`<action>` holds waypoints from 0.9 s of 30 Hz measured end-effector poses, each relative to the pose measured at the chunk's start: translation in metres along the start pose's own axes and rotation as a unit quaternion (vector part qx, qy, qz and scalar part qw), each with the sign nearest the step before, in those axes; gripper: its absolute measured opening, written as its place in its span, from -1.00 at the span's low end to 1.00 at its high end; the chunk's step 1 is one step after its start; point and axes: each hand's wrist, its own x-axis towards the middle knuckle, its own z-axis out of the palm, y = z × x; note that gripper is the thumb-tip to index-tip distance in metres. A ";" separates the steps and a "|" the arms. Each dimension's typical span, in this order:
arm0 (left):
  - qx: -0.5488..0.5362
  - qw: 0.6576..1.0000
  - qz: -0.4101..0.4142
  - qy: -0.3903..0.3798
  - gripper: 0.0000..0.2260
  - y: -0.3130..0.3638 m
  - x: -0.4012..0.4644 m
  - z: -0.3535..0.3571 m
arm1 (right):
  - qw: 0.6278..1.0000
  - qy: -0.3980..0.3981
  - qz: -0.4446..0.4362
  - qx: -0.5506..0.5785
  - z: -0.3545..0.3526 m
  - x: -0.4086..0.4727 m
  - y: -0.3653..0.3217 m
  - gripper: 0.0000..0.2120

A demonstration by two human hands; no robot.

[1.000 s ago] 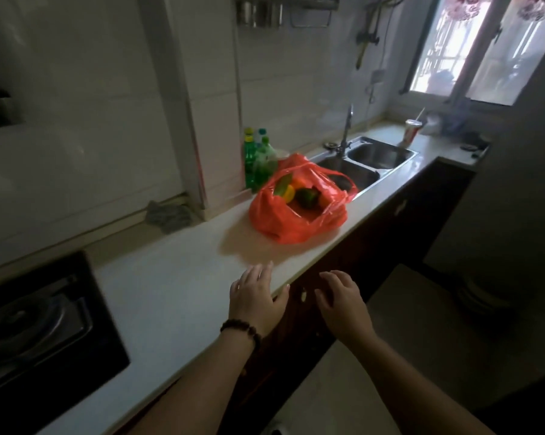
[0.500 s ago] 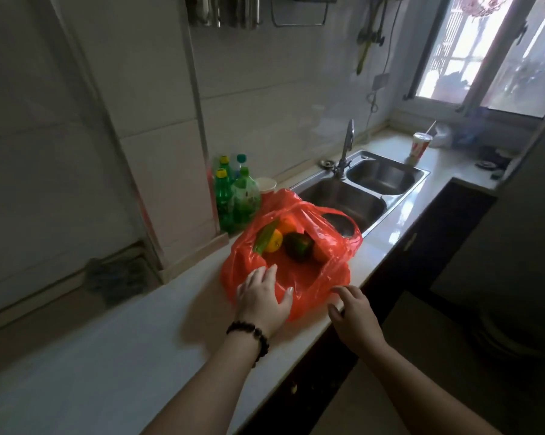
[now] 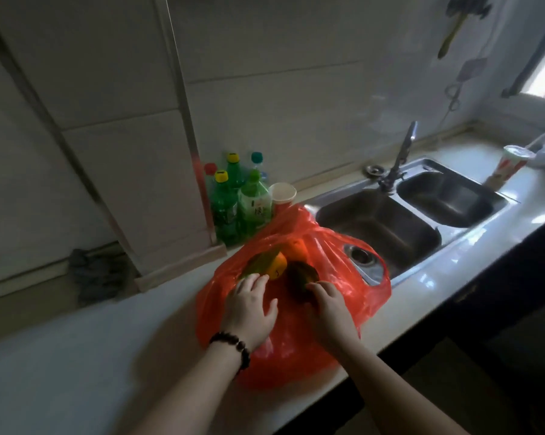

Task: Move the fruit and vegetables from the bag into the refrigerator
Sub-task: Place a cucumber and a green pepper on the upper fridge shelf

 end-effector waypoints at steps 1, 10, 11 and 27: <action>0.008 1.000 -0.014 0.011 -0.53 0.003 0.009 0.003 | 1.000 -0.015 -0.027 -0.001 0.000 0.014 0.004 -0.58; 0.104 0.988 -0.111 0.023 -0.45 0.020 0.068 0.022 | 0.971 -0.121 -0.196 -0.059 -0.009 0.093 0.041 -0.48; 0.108 0.987 -0.117 0.020 -0.44 0.021 0.076 0.023 | 0.970 -0.128 -0.196 -0.061 -0.011 0.099 0.045 -0.47; 0.121 0.973 -0.153 -0.127 -0.18 -0.017 0.143 0.021 | 0.977 -0.157 -0.118 -0.082 -0.032 0.239 0.028 -0.30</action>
